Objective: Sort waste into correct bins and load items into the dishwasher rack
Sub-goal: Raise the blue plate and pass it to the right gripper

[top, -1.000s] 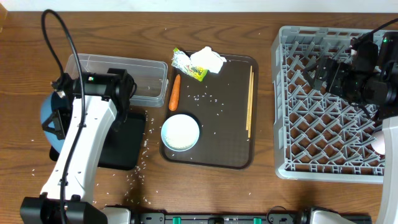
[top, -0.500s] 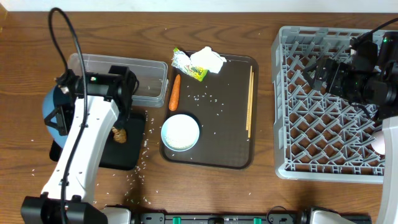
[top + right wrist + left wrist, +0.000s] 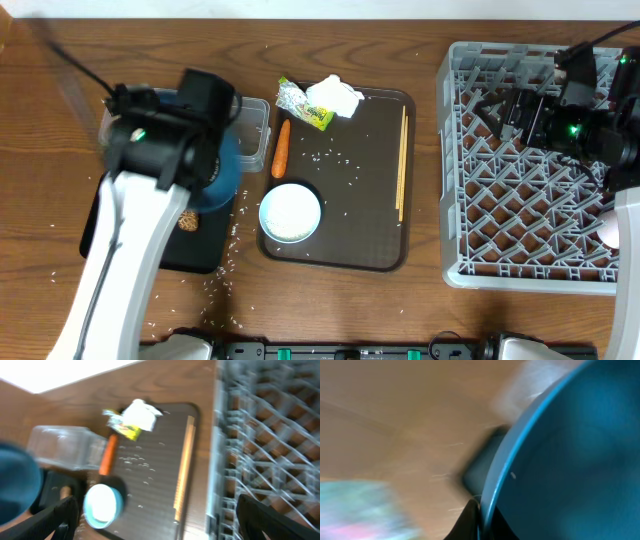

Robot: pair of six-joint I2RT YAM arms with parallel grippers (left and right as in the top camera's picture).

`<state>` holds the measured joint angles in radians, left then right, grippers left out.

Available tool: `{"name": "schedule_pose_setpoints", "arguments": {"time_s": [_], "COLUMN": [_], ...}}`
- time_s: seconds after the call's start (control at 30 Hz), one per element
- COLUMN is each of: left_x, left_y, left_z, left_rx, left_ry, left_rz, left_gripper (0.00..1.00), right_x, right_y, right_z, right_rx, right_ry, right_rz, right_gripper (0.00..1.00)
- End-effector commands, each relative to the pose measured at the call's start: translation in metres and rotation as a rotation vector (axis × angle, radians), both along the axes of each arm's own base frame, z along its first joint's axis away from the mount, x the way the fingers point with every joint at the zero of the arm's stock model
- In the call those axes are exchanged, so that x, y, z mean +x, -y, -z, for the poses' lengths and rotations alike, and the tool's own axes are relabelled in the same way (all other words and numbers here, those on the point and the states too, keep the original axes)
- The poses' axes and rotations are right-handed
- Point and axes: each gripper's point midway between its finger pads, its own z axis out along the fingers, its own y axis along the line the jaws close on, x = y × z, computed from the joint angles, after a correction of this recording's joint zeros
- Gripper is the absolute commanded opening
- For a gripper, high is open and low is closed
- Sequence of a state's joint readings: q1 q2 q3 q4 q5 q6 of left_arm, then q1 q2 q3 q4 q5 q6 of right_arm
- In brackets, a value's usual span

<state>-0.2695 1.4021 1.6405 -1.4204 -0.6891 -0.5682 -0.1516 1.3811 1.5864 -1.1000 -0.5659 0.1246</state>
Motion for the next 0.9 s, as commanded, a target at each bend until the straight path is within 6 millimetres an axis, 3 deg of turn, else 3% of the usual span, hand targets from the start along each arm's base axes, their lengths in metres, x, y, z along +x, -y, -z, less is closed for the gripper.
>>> {"name": "schedule_pose_setpoints", "arguments": {"time_s": [0.0,0.13,0.43,0.63,0.7,0.8,0.87], "left_x": [0.015,0.035,0.039,0.037,0.036,0.032,0.032], "left_y": [0.077,0.143,0.196,0.225,0.233,0.239,0.240], "left_z": [-0.020,-0.047,-0.035,-0.046,-0.049,-0.050,-0.050], "left_rx": [-0.412,-0.605,-0.619,-0.619,-0.620,-0.624,-0.624], "left_ry": [0.131,0.233,0.174,0.213,0.221,0.217,0.216], "left_rz": [0.265,0.562,0.712,0.820,0.849,0.869,0.871], "left_gripper": [0.06,0.06,0.06,0.06,0.06,0.06,0.06], "right_x": [-0.007,-0.011,-0.028,-0.009,-0.002,0.005,0.007], "right_y": [-0.034,-0.064,-0.131,-0.132,-0.129,-0.121,-0.118], "right_z": [-0.020,-0.038,-0.044,-0.015,-0.009,-0.003,-0.002], "right_rx": [0.135,0.208,0.195,-0.045,-0.102,-0.162,-0.173], "right_ry": [0.069,0.136,0.183,0.157,0.159,0.148,0.148], "right_rz": [-0.170,-0.297,-0.498,-0.369,-0.329,-0.261,-0.248], "right_gripper": [0.92,0.92,0.93,0.84,0.71,0.63,0.49]}}
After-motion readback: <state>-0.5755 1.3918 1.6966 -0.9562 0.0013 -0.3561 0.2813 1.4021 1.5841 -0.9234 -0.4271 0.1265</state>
